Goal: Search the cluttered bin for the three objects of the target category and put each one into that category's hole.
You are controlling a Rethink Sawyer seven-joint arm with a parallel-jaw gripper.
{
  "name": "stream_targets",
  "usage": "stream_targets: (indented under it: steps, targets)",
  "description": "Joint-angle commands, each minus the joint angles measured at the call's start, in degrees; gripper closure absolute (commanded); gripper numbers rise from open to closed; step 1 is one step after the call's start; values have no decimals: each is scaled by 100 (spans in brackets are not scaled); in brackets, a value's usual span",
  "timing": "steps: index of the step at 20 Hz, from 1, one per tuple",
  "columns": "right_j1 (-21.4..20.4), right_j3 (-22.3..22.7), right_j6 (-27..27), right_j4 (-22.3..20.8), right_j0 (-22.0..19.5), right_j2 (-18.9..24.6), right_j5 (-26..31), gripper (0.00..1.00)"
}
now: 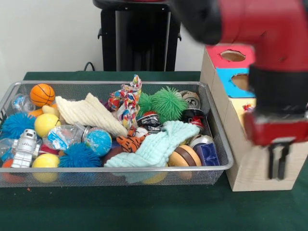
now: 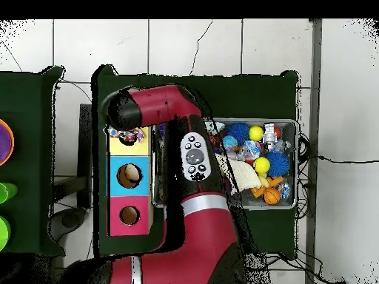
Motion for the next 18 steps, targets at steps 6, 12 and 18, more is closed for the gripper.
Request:
stream_targets:
  steps: [6, 12, 18]
  targets:
    - [-1115, -222, -691, 18, 351, 415, 1129, 100]
    - [-1417, 847, -1143, 105, -12, 502, 1294, 100]
    - [-1713, 1359, -1769, 102, -616, 694, 1762, 100]
